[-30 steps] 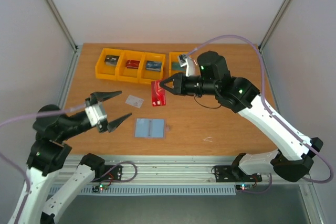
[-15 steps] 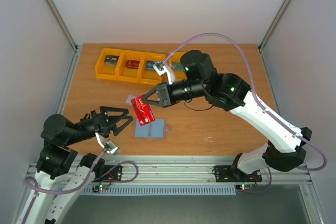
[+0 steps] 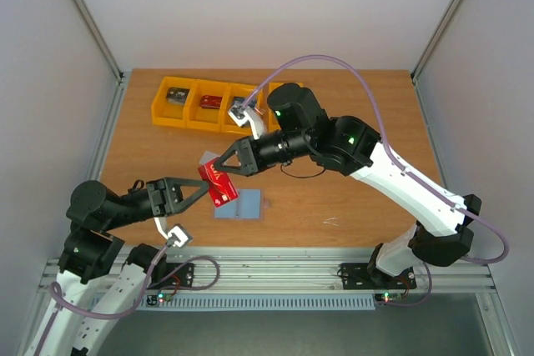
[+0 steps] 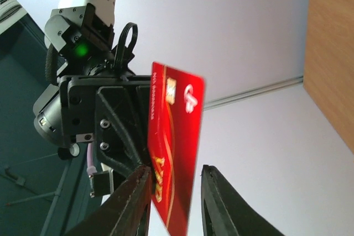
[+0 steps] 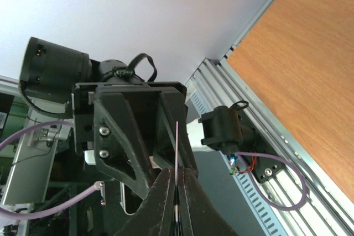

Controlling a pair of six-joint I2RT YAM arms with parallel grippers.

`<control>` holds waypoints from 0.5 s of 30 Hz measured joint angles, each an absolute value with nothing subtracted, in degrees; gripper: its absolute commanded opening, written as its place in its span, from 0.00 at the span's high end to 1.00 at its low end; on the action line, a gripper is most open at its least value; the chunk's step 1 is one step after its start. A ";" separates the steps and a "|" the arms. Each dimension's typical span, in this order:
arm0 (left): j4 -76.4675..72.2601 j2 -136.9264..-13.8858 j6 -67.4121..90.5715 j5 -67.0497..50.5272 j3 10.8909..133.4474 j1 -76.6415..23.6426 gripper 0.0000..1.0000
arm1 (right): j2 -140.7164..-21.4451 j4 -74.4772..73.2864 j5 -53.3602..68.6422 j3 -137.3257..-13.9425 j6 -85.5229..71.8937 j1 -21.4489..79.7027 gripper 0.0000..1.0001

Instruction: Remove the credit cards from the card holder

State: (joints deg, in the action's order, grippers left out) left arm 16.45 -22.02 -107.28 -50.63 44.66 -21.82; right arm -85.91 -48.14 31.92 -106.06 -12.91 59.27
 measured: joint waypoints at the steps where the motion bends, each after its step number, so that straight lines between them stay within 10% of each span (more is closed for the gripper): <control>1: 16.91 -21.93 -107.55 -50.70 44.69 -21.82 0.73 | -86.11 -48.14 31.97 -106.54 -12.91 59.27 0.99; 11: 18.98 -22.20 -109.45 -50.63 45.91 -21.82 1.00 | -87.70 -48.45 32.29 -107.63 -12.51 59.16 0.96; 15: 20.67 -22.26 -109.36 -49.74 46.76 -21.85 1.00 | -87.70 -50.17 30.41 -108.18 -10.79 59.27 0.55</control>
